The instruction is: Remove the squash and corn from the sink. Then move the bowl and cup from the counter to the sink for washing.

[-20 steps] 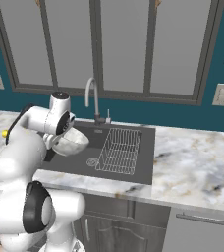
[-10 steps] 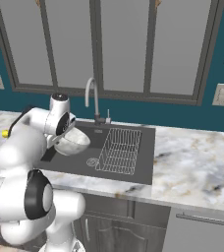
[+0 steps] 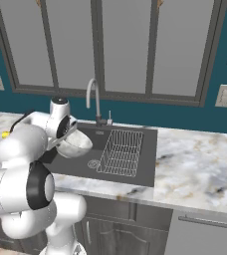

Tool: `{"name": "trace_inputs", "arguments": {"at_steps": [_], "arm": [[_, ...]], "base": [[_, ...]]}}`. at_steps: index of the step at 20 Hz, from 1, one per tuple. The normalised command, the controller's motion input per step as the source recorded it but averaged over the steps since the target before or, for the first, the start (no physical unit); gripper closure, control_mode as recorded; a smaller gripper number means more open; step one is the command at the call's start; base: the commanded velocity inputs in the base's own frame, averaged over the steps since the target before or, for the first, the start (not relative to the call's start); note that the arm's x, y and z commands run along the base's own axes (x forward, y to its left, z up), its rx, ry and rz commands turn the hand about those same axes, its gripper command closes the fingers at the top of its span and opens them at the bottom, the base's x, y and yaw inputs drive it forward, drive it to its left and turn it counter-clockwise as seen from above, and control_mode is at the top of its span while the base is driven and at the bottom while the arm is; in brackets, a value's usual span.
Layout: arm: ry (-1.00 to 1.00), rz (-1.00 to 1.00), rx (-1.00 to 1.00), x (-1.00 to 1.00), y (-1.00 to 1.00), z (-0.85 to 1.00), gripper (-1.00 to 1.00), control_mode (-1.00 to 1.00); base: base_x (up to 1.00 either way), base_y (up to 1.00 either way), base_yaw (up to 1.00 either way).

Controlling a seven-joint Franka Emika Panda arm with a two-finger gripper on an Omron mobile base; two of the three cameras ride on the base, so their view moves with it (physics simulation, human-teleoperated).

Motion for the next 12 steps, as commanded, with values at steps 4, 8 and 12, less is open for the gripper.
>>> {"name": "trace_inputs", "arguments": {"at_steps": [4, 8, 12], "arm": [[0.01, -0.11, 0.00, 0.15, 0.06, -0.15, 1.00, -1.00], [0.00, -0.12, 0.00, 0.14, 0.04, -0.14, 1.00, -1.00], [0.01, -0.12, 0.00, 0.14, 0.06, -0.13, 1.00, -1.00]], "base": [[0.00, 0.00, 0.00], [0.00, 0.00, 0.00], [0.00, 0.00, 0.00]]}}
